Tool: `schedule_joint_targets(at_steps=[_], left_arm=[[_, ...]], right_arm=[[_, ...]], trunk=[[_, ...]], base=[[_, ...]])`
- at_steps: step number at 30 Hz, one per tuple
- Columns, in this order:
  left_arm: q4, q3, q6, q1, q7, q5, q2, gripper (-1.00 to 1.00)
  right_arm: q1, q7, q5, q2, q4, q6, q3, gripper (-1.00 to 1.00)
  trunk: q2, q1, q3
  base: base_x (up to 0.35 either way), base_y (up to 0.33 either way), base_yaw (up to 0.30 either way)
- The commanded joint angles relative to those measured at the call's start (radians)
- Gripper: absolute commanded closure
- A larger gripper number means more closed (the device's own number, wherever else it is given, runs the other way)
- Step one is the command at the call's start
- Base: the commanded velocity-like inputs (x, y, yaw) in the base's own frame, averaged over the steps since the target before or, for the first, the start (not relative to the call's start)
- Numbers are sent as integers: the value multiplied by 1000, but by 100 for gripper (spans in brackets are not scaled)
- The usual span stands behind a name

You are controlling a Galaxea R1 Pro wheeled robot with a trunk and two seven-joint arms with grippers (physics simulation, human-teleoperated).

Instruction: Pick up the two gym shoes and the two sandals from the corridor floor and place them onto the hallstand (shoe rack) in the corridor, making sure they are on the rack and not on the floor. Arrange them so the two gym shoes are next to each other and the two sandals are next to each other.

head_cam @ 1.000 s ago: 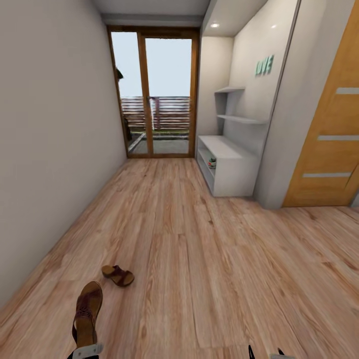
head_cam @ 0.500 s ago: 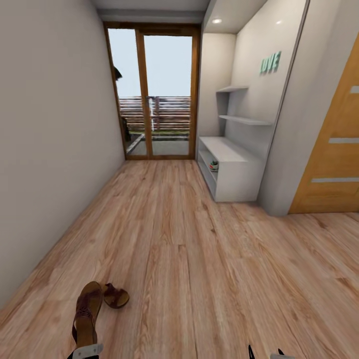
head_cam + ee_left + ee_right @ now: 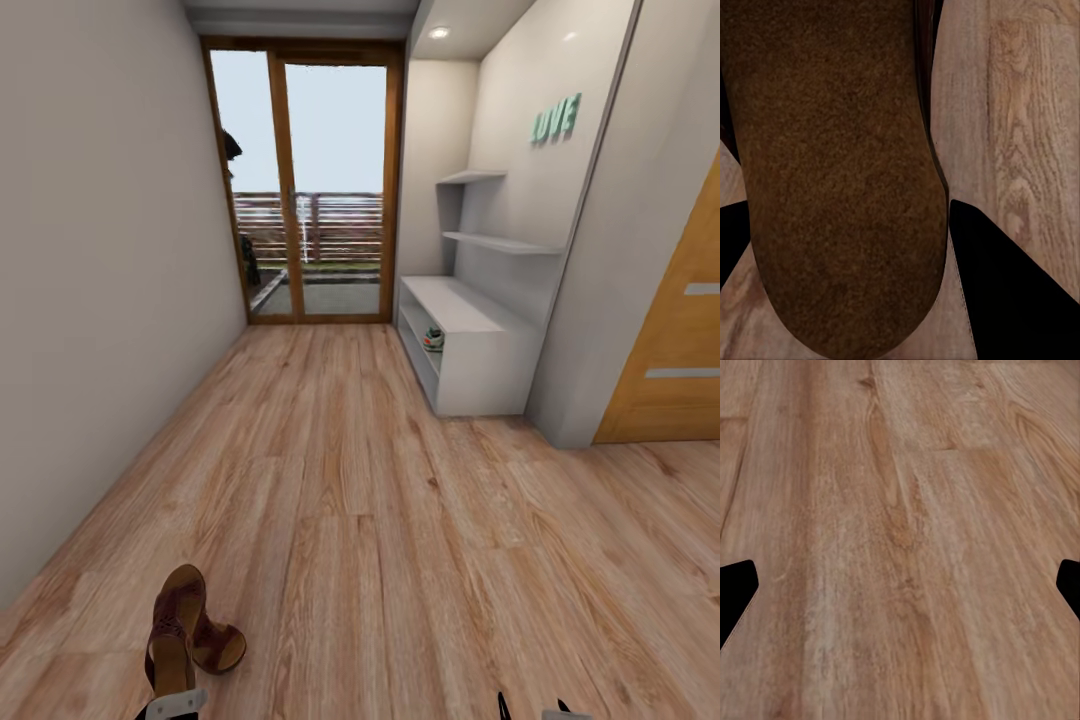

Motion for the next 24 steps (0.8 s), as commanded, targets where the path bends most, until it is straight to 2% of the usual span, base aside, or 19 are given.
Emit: schedule_joint_targets(at_steps=[1,11,18,24], left_arm=[[0,-3,-3,-1,1,6,0,100],[0,-3,-3,-1,1,6,-1,100],[0,-4,-3,-1,1,6,-1,100],[0,-4,-3,-1,1,6,-1,100]], right_arm=[[-1,0,-10,0,0,-3,5,-100],[-1,0,-10,0,0,-3,5,-100],[-1,0,-9,1,0,-3,5,-100],[-1,0,-10,0,0,-3,5,-100]], trunk=[[0,0,-1],[0,0,-1],[0,0,-1],[0,0,-1]], base=[[340,0,0],[340,0,-25],[339,-8,-233],[305,-107,-260]])
